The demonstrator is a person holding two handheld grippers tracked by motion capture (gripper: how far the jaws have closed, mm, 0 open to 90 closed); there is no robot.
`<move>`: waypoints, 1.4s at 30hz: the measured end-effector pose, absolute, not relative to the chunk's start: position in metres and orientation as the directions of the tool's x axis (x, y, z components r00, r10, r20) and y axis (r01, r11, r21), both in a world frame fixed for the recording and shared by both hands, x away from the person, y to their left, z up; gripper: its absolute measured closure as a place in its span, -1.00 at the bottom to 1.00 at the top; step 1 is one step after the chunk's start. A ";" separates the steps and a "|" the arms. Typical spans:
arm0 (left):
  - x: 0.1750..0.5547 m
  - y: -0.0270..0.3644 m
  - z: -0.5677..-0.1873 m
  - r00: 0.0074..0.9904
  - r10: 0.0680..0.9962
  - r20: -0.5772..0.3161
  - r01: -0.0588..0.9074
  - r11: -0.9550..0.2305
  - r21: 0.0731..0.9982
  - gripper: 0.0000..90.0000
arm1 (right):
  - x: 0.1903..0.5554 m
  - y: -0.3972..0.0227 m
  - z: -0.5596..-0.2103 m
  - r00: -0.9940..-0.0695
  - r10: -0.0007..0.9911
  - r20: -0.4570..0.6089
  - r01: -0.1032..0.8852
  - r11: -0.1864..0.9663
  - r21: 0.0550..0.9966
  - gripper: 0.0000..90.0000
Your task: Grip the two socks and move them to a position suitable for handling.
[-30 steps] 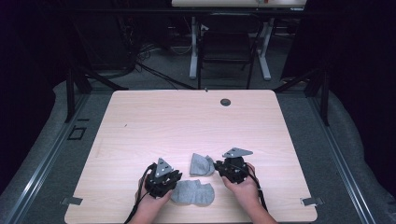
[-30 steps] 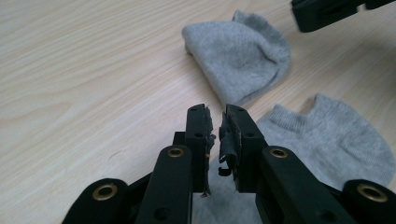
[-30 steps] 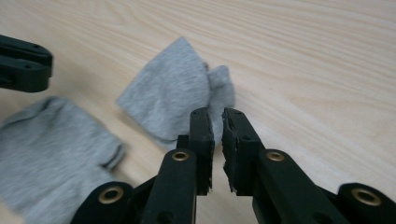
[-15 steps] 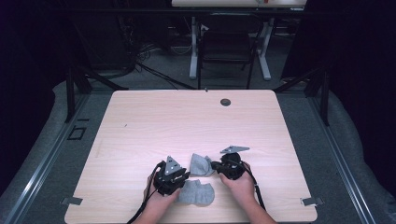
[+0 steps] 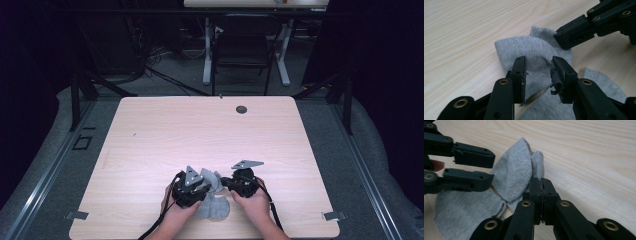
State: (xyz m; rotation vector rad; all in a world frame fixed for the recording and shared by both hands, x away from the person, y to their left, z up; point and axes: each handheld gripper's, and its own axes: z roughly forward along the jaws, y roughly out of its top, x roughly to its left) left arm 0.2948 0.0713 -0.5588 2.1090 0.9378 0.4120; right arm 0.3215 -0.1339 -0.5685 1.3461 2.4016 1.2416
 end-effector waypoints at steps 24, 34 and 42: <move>0.304 0.052 -0.575 0.687 0.726 0.041 0.483 -0.498 0.720 1.00 | 0.322 -0.134 -0.573 -0.592 0.761 0.265 0.663 0.274 0.696 0.98; 0.301 0.064 -0.560 0.684 0.729 0.009 0.473 -0.453 0.756 1.00 | 0.322 -0.136 -0.573 -0.587 0.765 0.267 0.665 0.266 0.698 0.98; 0.300 0.082 -0.551 0.670 0.742 0.017 0.468 -0.440 0.766 1.00 | 0.322 -0.140 -0.572 -0.583 0.771 0.258 0.666 0.271 0.695 0.98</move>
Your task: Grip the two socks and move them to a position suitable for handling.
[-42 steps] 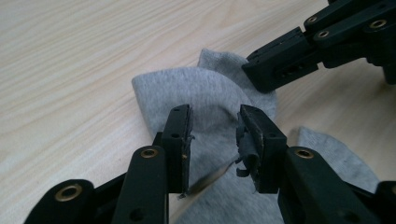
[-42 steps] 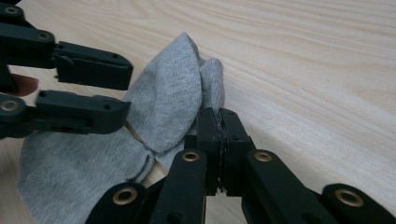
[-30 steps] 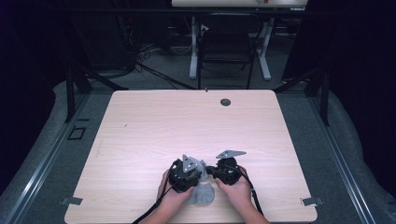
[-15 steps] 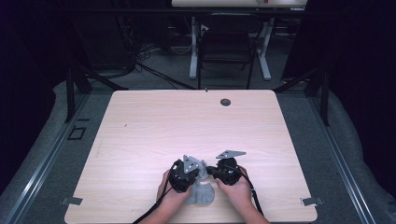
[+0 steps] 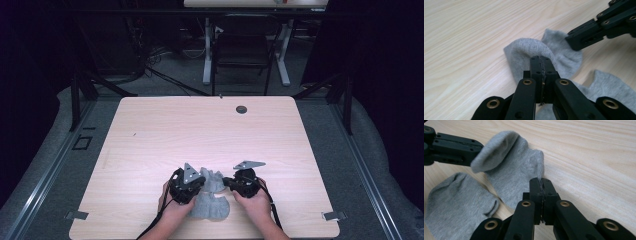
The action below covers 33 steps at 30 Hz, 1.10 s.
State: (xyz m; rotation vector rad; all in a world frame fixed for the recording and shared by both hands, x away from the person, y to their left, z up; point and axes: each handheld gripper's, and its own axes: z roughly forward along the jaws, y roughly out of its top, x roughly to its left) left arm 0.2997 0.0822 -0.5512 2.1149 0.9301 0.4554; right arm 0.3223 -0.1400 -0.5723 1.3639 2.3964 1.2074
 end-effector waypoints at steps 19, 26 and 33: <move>0.307 0.140 -0.551 0.566 0.825 -0.004 0.524 -0.356 0.774 0.96 | 0.323 -0.140 -0.572 -0.585 0.766 0.266 0.659 0.258 0.706 0.98; 0.310 0.139 -0.547 0.571 0.821 -0.002 0.514 -0.356 0.780 0.93 | 0.324 -0.140 -0.573 -0.584 0.768 0.263 0.662 0.262 0.702 0.98; 0.320 0.130 -0.561 0.598 0.801 -0.018 0.530 -0.378 0.759 0.92 | 0.325 -0.140 -0.574 -0.582 0.770 0.261 0.664 0.264 0.700 0.98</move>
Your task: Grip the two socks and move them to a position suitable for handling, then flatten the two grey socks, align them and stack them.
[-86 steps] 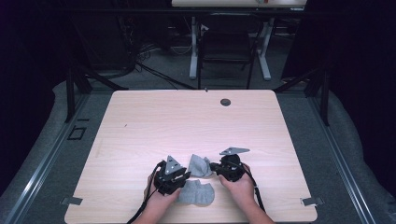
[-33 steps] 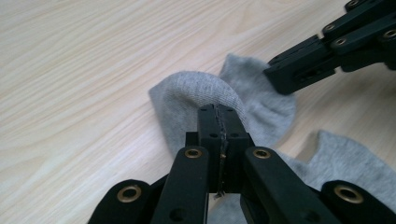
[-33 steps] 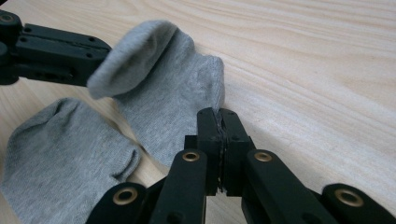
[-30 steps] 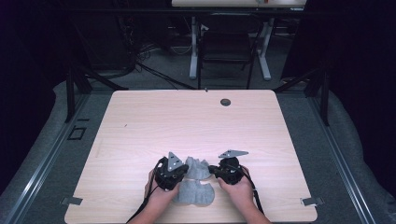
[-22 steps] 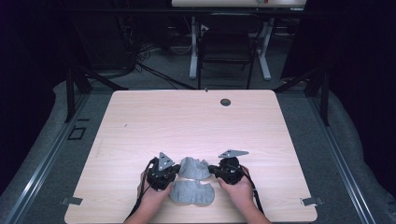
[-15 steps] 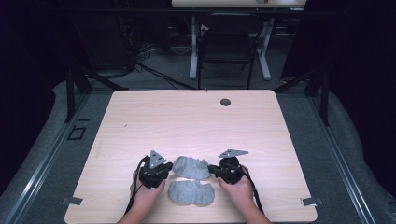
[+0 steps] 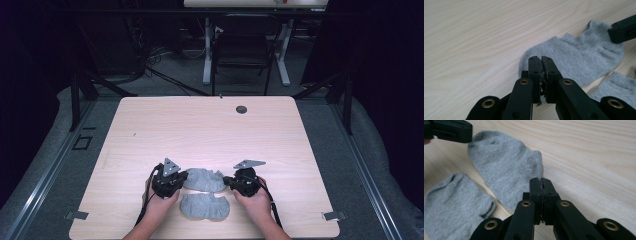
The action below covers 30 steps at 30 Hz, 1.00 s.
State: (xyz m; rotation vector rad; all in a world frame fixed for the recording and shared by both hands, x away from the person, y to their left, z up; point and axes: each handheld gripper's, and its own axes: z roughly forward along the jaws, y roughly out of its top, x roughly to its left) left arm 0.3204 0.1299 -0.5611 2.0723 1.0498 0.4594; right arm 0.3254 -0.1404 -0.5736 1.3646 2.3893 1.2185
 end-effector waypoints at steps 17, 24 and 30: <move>0.322 0.127 -0.576 0.586 0.810 -0.012 0.570 -0.401 0.717 0.95 | 0.330 -0.145 -0.577 -0.561 0.795 0.232 0.675 0.277 0.684 0.99; 0.322 0.128 -0.576 0.589 0.808 -0.025 0.576 -0.398 0.714 0.96 | 0.332 -0.146 -0.578 -0.559 0.796 0.231 0.673 0.273 0.688 0.99; 0.321 0.129 -0.574 0.588 0.808 -0.029 0.573 -0.391 0.721 0.91 | 0.332 -0.146 -0.576 -0.559 0.795 0.238 0.669 0.263 0.695 0.91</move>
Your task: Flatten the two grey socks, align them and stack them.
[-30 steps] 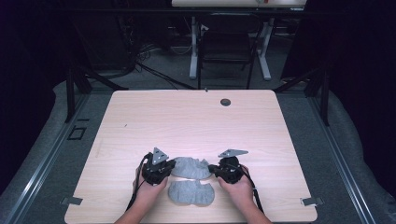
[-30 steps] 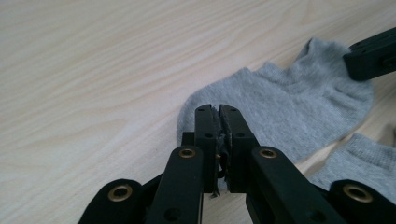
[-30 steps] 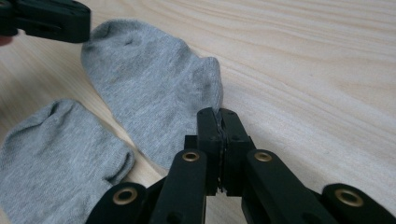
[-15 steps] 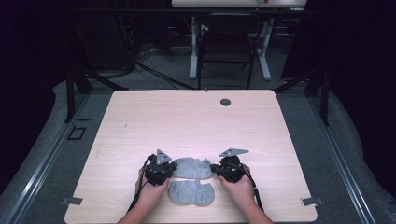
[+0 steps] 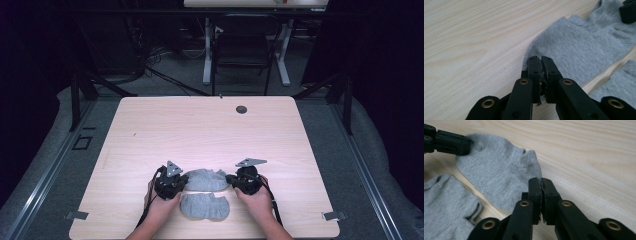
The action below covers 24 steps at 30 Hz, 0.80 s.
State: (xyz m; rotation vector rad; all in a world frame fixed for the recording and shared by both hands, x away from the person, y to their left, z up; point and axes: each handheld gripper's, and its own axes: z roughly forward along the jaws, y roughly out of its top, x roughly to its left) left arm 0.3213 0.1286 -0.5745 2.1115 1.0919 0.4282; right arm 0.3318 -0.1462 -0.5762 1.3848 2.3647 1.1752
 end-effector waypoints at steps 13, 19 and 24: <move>0.332 0.138 -0.557 0.570 0.821 -0.039 0.558 -0.352 0.751 0.58 | 0.335 -0.151 -0.569 -0.564 0.798 0.213 0.651 0.270 0.710 0.73; 0.341 0.142 -0.557 0.565 0.823 -0.059 0.574 -0.341 0.744 0.49 | 0.340 -0.150 -0.563 -0.577 0.795 0.187 0.634 0.292 0.716 0.63; 0.347 0.139 -0.564 0.570 0.821 -0.044 0.584 -0.367 0.724 0.49 | 0.343 -0.149 -0.564 -0.578 0.792 0.197 0.639 0.289 0.713 0.61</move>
